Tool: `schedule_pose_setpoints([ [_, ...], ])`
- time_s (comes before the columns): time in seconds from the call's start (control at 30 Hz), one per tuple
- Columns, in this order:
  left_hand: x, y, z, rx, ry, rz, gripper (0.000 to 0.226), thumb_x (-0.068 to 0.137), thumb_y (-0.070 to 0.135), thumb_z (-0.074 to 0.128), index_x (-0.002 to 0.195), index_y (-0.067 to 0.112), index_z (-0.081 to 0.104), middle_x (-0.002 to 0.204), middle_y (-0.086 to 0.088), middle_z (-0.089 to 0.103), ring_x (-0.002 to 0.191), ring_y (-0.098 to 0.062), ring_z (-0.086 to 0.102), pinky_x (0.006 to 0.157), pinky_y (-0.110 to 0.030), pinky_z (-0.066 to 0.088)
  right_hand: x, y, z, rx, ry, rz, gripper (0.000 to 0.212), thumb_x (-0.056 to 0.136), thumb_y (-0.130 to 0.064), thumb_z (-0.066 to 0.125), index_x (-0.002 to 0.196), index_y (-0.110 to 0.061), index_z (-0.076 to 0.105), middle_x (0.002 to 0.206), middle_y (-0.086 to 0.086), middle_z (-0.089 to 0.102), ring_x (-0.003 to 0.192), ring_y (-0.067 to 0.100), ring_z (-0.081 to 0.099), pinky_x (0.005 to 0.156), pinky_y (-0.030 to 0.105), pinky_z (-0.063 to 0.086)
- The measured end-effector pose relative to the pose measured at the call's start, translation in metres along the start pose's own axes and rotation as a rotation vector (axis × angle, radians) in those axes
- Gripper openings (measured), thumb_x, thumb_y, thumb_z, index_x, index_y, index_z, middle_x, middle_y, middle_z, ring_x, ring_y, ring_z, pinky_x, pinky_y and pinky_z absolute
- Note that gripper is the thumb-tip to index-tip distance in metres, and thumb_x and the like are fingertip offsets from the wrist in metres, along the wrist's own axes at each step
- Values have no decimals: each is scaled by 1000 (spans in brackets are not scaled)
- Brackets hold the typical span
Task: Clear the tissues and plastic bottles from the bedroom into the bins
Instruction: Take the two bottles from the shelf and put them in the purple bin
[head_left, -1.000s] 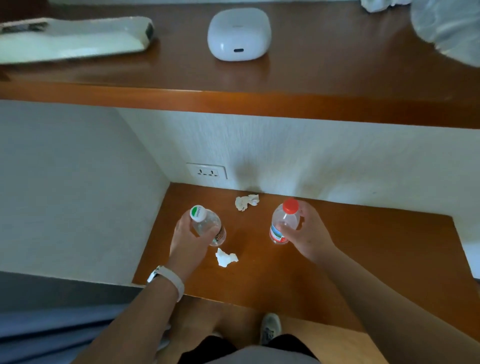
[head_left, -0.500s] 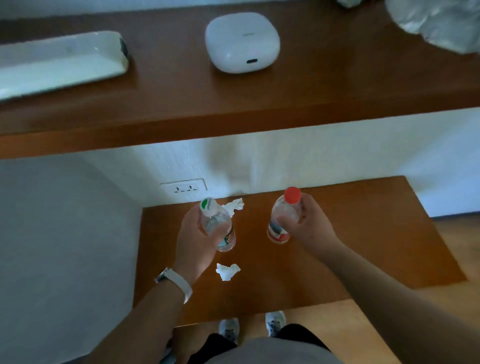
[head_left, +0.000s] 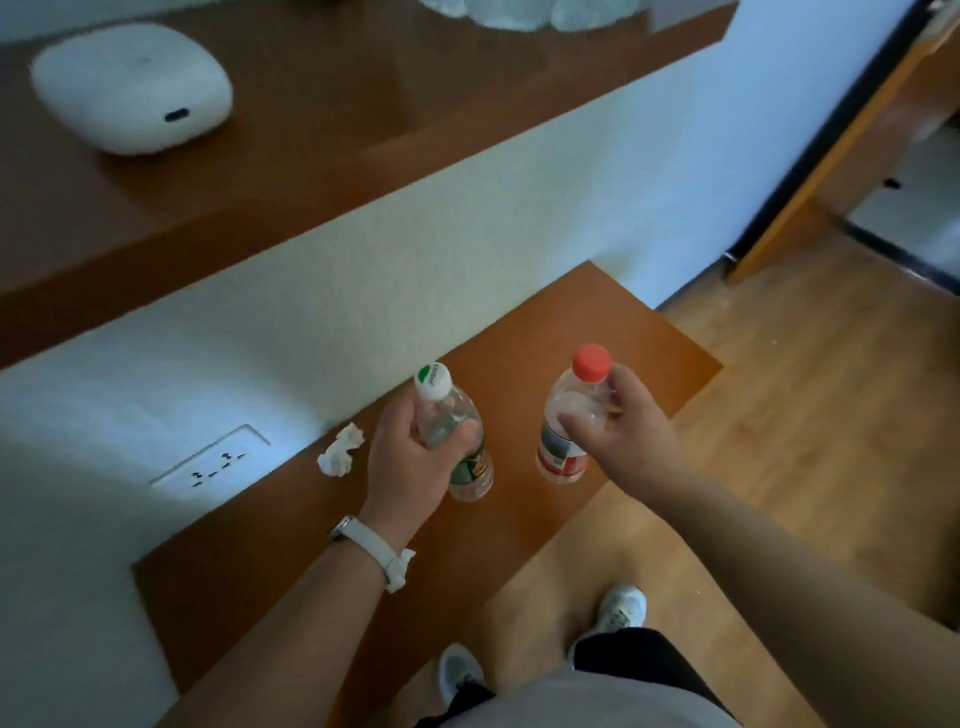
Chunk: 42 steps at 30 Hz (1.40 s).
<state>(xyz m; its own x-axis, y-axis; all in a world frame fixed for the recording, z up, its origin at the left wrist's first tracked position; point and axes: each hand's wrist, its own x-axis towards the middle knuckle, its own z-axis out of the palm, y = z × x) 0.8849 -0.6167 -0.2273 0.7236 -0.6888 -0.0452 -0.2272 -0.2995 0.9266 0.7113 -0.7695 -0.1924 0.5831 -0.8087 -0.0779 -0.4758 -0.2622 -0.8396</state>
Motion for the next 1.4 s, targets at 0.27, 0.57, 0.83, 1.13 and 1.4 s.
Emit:
schedule_pose_setpoints([
  [0.27, 6, 59, 79, 6, -161, 63, 53, 79, 42, 76, 125, 31, 52, 115, 12, 62, 104, -7, 61, 67, -13, 52, -17, 43, -89, 124, 121, 28, 32, 81, -29, 72, 101, -44, 51, 98, -12, 59, 91, 0, 58, 76, 21, 51],
  [0.57, 0, 143, 238, 39, -348, 158, 45, 82, 38, 74, 121, 32, 53, 110, 14, 63, 103, -6, 61, 72, -16, 54, -29, 132, -231, 232, 262, 148, 37, 83, -26, 71, 102, -48, 49, 98, -23, 61, 88, -9, 59, 65, 7, 44],
  [0.83, -19, 213, 386, 41, -450, 259, 38, 83, 30, 75, 115, 30, 54, 104, 14, 63, 95, 2, 61, 71, -11, 51, -44, 217, -359, 271, 406, 232, 33, 82, -26, 71, 102, -43, 51, 97, -15, 61, 84, -9, 57, 67, 10, 43],
  [1.13, -11, 259, 498, 33, -566, 316, 28, 82, 20, 76, 99, 32, 58, 91, 22, 66, 86, 3, 63, 67, -10, 48, -44, 286, -438, 259, 569, 344, 33, 80, -35, 71, 108, -38, 52, 102, -11, 62, 91, 5, 60, 76, 28, 51],
  [1.4, 55, 269, 581, 54, -707, 341, 33, 83, 23, 75, 112, 25, 60, 99, 18, 67, 93, 4, 63, 70, -11, 51, 3, 331, -477, 222, 661, 489, 43, 76, -45, 70, 113, -43, 48, 110, -12, 59, 98, 7, 59, 85, 35, 53],
])
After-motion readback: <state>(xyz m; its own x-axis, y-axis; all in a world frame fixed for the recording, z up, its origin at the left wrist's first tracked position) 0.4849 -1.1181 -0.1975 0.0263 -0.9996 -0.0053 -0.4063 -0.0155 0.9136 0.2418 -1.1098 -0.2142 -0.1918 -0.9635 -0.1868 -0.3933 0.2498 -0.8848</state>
